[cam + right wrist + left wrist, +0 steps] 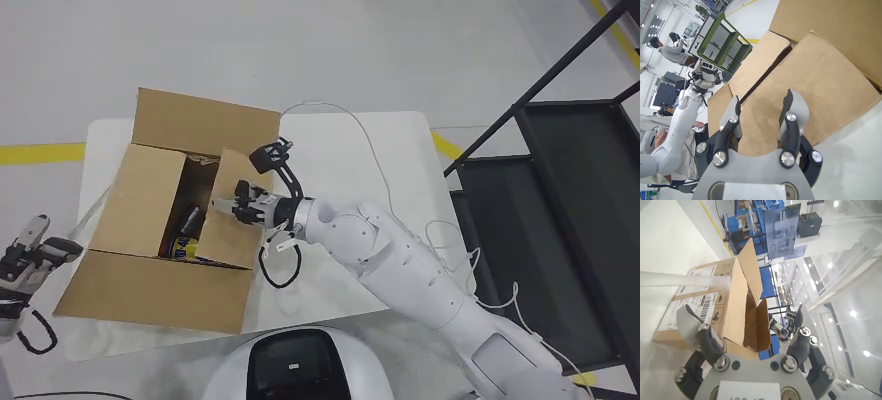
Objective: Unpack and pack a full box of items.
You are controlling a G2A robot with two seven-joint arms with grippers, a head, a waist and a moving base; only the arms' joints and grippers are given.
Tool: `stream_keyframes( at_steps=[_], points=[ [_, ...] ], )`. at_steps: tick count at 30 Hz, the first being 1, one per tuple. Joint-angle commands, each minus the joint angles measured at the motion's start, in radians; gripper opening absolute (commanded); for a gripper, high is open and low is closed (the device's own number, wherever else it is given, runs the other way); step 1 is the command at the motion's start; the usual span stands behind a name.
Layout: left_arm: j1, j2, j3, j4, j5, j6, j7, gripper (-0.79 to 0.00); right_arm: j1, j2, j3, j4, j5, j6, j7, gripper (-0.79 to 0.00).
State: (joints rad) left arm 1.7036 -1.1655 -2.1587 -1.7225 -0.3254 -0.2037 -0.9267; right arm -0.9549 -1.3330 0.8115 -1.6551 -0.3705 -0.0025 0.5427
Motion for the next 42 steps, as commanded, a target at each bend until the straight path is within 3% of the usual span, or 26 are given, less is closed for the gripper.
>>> stream_keyframes(
  at_steps=[1, 6, 12, 20, 27, 32, 42],
  points=[
    [-0.017, 0.001, 0.026, 0.015, 0.03, -0.002, 0.027, 0.0, 0.0, -0.001, 0.0, -0.001, -0.006, 0.002, 0.002, -0.36],
    [-0.03, 0.0, 0.087, -0.021, 0.052, 0.068, 0.097, 0.0, -0.011, -0.001, 0.014, -0.012, -0.017, 0.009, -0.001, -0.345],
    [0.018, -0.008, 0.162, -0.115, 0.059, 0.085, 0.141, 0.0, -0.028, 0.001, 0.038, -0.026, -0.024, 0.015, 0.0, -0.348],
    [0.117, -0.013, 0.168, -0.211, 0.016, 0.088, 0.152, 0.0, -0.038, 0.001, 0.059, -0.035, -0.025, 0.016, 0.016, -0.305],
    [0.176, -0.015, 0.177, -0.24, 0.03, 0.058, 0.168, 0.0, -0.033, -0.002, 0.056, 0.01, -0.048, 0.031, 0.025, -0.246],
    [0.163, -0.015, 0.124, -0.251, -0.058, 0.052, 0.214, 0.0, -0.025, -0.009, 0.045, 0.061, -0.053, 0.031, 0.021, -0.249],
    [0.103, -0.006, -0.01, -0.199, -0.213, 0.028, 0.198, 0.0, -0.02, -0.014, 0.06, 0.078, -0.035, 0.007, 0.02, -0.231]
  ],
)
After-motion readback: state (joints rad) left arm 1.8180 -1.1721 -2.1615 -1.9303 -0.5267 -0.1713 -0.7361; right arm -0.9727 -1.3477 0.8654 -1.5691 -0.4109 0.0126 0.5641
